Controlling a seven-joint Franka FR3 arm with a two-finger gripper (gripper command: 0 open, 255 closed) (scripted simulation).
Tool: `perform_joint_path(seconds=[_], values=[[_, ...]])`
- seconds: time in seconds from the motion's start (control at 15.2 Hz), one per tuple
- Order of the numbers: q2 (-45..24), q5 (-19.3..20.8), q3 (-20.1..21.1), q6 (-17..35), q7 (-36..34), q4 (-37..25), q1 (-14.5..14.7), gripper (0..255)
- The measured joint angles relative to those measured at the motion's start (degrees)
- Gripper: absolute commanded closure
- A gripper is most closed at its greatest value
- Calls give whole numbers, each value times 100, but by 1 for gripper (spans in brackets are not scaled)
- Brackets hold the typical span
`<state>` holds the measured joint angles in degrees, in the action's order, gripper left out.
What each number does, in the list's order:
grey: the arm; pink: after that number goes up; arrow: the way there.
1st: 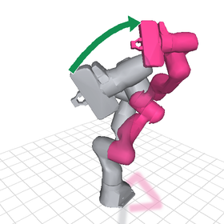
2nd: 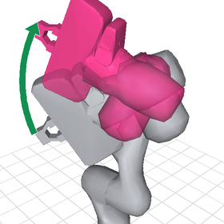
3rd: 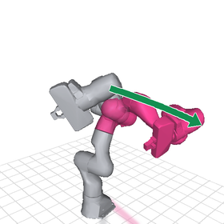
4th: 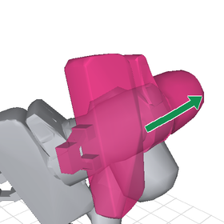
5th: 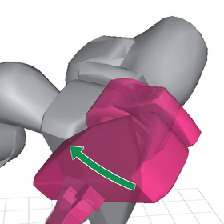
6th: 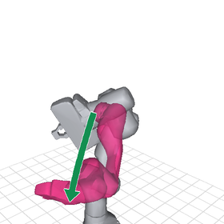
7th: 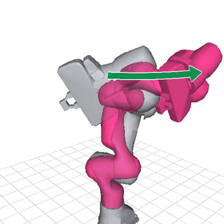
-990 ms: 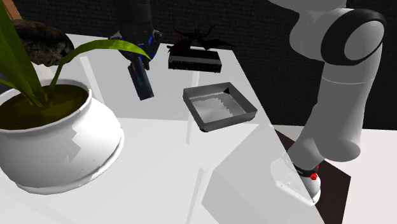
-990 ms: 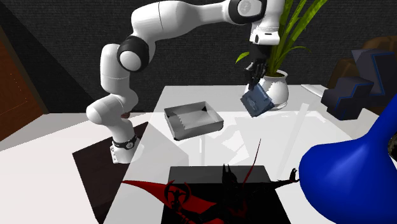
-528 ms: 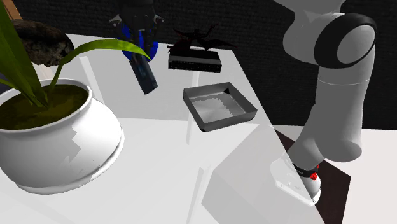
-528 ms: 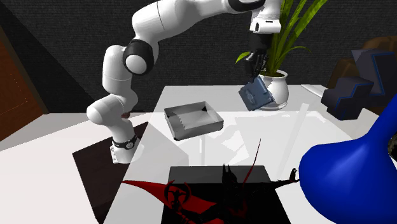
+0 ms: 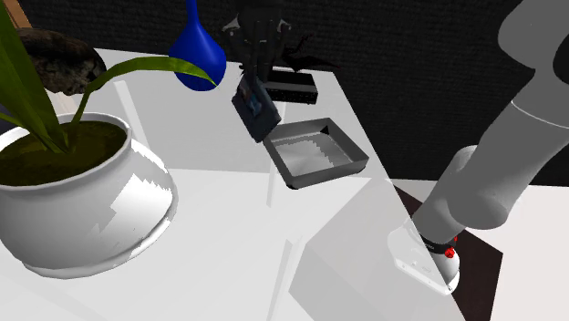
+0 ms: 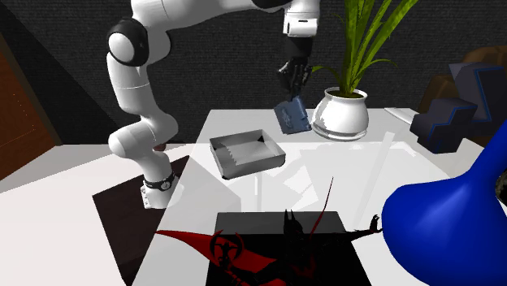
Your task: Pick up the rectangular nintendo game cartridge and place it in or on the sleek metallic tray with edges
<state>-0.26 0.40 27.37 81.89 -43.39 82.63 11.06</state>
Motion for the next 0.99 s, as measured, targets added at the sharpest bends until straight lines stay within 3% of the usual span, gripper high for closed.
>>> perform_joint_path(seconds=[0.46, 0.99], values=[[1844, -679, -528, -7, 742, 1698, -204, 255], [3301, -881, -1104, -278, 1335, 2887, -140, 255]])
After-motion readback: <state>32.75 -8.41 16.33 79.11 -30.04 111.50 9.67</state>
